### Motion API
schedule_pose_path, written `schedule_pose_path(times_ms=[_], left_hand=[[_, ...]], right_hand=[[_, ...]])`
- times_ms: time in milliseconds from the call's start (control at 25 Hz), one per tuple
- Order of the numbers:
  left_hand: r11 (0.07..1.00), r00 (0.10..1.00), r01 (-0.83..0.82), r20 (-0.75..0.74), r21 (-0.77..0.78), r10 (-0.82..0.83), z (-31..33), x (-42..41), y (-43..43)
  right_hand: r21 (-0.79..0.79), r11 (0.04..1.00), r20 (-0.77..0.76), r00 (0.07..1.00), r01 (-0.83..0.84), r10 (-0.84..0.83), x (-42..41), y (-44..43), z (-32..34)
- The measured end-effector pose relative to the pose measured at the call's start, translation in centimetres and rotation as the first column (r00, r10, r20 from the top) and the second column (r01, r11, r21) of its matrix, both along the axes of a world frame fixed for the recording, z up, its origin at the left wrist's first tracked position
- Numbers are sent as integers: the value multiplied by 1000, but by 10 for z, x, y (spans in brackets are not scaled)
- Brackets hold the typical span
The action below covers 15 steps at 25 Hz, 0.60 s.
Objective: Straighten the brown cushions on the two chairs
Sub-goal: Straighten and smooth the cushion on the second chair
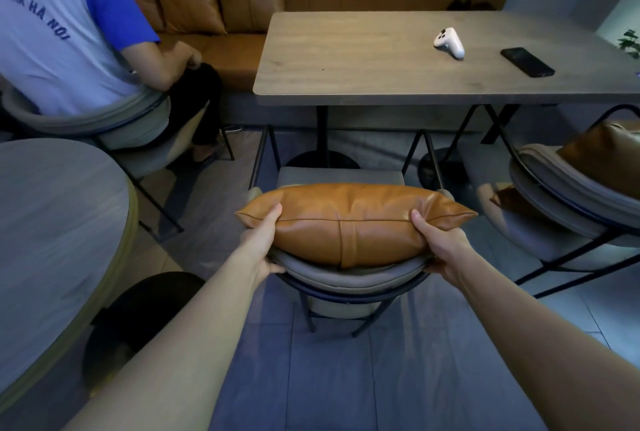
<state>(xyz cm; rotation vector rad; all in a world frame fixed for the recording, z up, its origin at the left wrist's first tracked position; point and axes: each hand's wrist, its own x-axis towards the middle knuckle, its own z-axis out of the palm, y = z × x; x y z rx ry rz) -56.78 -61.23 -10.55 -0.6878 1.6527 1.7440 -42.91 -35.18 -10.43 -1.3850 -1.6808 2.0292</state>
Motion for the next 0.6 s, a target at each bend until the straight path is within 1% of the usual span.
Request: schedule_pose_path(times_ms=[440,600], left_hand=[[997,1000,-19,-5,-69,19,0,-47,35],[997,1000,6,10,-74,-5,-1,-55,40]], right_hand=[[87,994,74,995,-68,62,-52,35,-6],[100,994,120,992,-42,30,-60,37,-5]])
